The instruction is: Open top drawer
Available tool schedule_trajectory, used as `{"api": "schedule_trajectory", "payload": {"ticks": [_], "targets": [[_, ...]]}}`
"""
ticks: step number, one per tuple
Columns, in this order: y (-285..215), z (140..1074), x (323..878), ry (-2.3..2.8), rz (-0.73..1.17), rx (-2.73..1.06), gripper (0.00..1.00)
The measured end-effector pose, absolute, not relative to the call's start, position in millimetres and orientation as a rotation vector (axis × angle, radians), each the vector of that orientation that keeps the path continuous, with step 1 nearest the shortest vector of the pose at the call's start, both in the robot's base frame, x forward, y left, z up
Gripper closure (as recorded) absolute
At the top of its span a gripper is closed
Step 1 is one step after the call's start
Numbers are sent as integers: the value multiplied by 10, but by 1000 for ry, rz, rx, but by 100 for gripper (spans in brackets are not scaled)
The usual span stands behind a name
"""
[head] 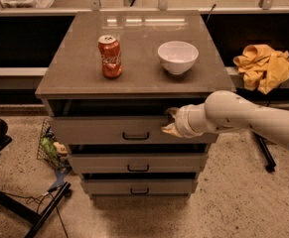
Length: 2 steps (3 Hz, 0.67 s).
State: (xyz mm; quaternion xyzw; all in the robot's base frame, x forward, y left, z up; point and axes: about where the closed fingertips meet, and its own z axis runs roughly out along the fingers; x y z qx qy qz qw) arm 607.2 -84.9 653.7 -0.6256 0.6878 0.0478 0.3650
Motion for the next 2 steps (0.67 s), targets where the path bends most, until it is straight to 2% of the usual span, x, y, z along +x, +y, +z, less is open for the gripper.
{"api": "schedule_trajectory", "payload": {"ticks": [1, 2], "targets": [[-855, 6554, 6042, 1771, 133, -1601, 94], [-861, 6580, 6014, 1772, 139, -1598, 100]]}}
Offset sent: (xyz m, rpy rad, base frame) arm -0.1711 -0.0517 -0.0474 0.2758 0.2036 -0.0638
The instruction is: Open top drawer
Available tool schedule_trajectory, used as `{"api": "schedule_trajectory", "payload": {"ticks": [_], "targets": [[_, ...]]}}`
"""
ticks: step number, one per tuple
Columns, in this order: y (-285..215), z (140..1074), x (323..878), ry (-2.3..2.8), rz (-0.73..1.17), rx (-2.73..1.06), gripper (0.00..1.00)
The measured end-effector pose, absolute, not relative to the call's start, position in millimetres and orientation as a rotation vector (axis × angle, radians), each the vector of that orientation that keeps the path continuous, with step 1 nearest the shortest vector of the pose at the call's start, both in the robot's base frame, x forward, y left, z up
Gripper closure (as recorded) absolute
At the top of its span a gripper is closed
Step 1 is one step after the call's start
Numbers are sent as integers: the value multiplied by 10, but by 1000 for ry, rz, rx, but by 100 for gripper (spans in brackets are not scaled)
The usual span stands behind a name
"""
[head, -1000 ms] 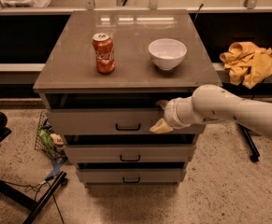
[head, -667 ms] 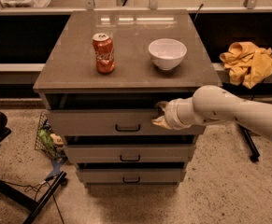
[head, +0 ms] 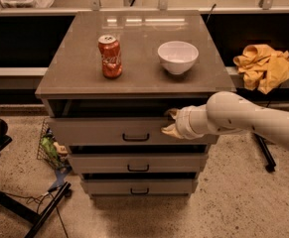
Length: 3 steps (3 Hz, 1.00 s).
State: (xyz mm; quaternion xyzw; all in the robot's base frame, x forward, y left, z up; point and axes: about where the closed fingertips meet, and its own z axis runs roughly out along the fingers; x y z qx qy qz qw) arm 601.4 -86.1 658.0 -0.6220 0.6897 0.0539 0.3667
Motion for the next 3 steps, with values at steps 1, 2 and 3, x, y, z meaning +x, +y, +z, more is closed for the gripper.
{"api": "schedule_trajectory", "payload": {"ticks": [1, 2, 3], "targets": [[-895, 6606, 5841, 1783, 173, -1580, 100], [-894, 6606, 5841, 1783, 173, -1581, 100], [-905, 6592, 5808, 1785, 184, -1584, 100]]}}
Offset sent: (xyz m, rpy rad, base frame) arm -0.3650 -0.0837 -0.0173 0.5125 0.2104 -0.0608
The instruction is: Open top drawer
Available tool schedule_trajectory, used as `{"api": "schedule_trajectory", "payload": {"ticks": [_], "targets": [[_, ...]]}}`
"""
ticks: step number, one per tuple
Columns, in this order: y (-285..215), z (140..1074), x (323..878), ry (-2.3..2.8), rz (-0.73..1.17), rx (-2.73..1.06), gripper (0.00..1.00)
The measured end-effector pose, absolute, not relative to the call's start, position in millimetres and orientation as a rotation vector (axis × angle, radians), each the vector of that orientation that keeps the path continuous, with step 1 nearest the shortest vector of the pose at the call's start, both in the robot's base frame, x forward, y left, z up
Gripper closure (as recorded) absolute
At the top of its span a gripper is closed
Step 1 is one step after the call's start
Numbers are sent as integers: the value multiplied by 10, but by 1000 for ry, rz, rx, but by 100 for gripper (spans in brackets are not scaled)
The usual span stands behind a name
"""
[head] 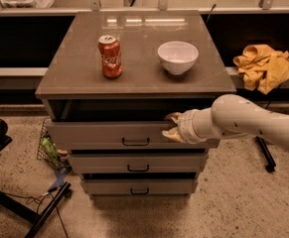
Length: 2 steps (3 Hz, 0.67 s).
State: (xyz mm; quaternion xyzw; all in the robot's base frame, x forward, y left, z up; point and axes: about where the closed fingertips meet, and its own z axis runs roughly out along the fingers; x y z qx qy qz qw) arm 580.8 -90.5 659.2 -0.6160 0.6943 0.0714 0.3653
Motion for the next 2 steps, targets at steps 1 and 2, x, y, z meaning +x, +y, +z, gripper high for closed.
{"api": "schedule_trajectory", "payload": {"ticks": [1, 2], "targets": [[-918, 6598, 5769, 1788, 196, -1588, 100], [-918, 6618, 5768, 1788, 196, -1588, 100]]}}
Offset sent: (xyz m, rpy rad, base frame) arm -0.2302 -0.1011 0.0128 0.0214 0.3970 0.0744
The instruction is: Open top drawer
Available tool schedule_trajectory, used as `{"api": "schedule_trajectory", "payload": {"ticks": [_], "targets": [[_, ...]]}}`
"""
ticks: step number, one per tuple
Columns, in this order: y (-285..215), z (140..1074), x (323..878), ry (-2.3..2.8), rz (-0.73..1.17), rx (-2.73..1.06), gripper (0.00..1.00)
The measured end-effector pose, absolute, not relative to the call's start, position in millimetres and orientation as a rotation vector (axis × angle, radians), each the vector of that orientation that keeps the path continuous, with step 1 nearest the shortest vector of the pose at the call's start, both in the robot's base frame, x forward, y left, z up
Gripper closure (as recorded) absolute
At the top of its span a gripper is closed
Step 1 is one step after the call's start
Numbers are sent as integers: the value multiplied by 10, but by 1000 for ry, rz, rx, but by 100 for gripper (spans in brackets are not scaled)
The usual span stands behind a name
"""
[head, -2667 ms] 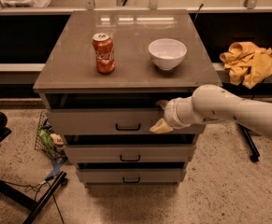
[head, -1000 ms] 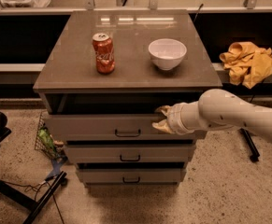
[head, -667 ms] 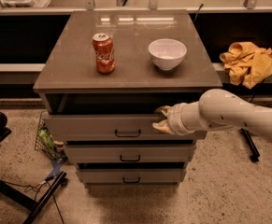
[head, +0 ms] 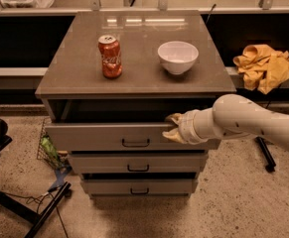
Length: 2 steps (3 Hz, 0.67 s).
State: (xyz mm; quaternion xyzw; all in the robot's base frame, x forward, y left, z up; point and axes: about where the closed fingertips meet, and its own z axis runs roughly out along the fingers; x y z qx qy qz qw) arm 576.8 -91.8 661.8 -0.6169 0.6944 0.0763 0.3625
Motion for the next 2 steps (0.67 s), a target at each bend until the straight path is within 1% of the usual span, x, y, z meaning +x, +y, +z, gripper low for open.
{"api": "schedule_trajectory", "payload": {"ticks": [2], "targets": [[-951, 6656, 5670, 1797, 214, -1595, 100]]}}
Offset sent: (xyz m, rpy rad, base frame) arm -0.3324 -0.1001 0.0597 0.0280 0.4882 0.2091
